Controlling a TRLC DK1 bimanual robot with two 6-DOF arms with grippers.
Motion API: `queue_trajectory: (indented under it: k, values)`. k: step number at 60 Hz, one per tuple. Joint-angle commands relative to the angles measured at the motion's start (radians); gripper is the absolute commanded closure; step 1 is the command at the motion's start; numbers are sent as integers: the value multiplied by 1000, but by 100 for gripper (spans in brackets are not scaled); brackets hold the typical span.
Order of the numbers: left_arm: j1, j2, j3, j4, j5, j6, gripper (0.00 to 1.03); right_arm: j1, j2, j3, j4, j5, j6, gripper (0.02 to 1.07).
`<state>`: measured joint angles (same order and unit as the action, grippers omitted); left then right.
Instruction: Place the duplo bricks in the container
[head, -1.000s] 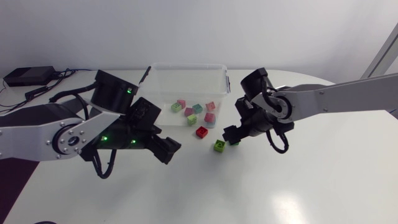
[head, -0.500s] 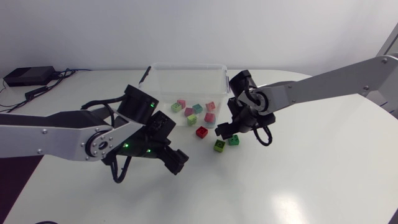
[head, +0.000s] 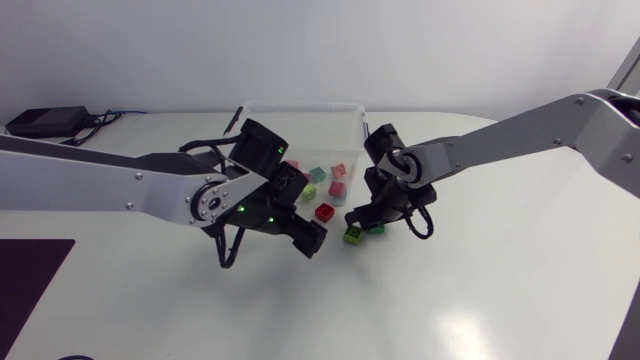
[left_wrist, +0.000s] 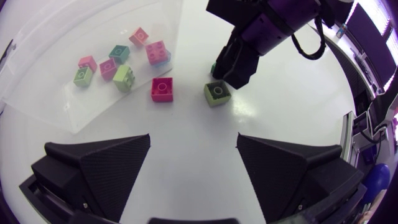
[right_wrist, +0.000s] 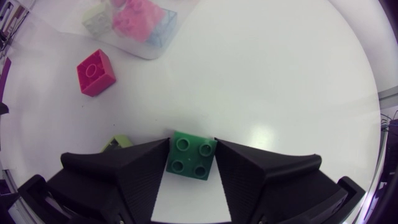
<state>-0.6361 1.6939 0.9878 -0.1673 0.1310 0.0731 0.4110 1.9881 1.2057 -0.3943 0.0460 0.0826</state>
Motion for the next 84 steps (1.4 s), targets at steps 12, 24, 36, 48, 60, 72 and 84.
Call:
queue_trajectory:
  k: [12,24,36,48,60,72,84]
  values:
    - [-31,116,123,-78,5,-72,6,-78,-130,-98,6,-5,25,80]
    - [-47,182,206,-127,1,-104,7,-141,-284,-184,15,-12,17,80]
    - [-70,254,279,-169,-41,-131,7,-175,-391,-238,20,-26,14,80]
    - [-89,319,357,-201,-74,-156,7,-189,-460,-253,20,-35,-4,80]
    - [-112,377,436,-241,-93,-176,7,-209,-506,-265,17,-51,-10,80]
    - [-123,428,506,-284,-100,-191,8,-241,-535,-265,9,-72,-24,80]
    - [-126,469,568,-322,-99,-199,10,-259,-572,-256,-11,-78,-32,80]
